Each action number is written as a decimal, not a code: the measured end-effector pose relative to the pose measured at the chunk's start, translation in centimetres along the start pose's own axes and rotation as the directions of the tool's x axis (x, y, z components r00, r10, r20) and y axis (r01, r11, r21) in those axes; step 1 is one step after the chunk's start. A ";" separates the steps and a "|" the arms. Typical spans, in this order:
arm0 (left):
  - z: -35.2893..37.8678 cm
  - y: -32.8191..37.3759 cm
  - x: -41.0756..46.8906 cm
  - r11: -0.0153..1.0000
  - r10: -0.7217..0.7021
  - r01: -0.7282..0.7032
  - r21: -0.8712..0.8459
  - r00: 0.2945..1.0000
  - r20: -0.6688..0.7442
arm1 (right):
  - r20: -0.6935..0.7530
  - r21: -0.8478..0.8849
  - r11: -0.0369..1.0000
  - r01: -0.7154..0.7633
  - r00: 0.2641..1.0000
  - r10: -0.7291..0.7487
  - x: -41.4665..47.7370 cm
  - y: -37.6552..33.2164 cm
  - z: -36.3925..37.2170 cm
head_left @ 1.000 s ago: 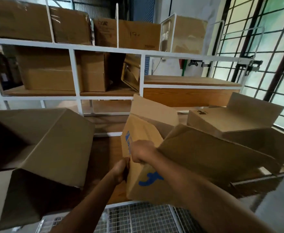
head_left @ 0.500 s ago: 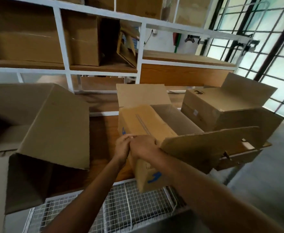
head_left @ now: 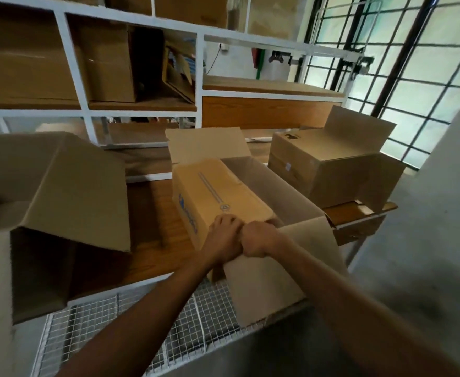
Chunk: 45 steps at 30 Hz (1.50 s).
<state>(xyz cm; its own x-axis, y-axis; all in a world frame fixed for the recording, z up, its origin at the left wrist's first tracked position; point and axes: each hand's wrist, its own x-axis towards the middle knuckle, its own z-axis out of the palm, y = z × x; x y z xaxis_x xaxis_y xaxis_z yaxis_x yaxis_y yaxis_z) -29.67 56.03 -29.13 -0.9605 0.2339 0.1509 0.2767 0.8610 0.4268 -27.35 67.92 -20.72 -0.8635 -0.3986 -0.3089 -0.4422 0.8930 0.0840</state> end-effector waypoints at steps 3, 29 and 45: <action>0.4 1.1 -1.5 0.989 -0.074 0.079 0.125 0.996 -0.049 | -0.125 -0.031 0.999 0.027 0.992 -0.031 0.7 1.3 3.5; -12.5 1.3 -1.7 0.910 0.389 -0.211 0.357 0.733 -0.558 | -0.402 0.909 0.214 0.358 0.888 0.224 4.8 -4.3 -2.0; -8.3 -10.1 0.4 0.865 -0.501 0.501 0.022 0.864 0.057 | -0.273 0.620 0.724 0.303 0.948 -0.163 10.9 -6.6 2.5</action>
<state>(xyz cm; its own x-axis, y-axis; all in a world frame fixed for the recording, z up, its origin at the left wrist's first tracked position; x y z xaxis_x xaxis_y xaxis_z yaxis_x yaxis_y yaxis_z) -32.58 43.72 -25.99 -0.9698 -0.2039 -0.1341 -0.2421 0.8720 0.4254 -33.25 58.18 -27.03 -0.8126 -0.5808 -0.0483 -0.4316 0.6554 -0.6198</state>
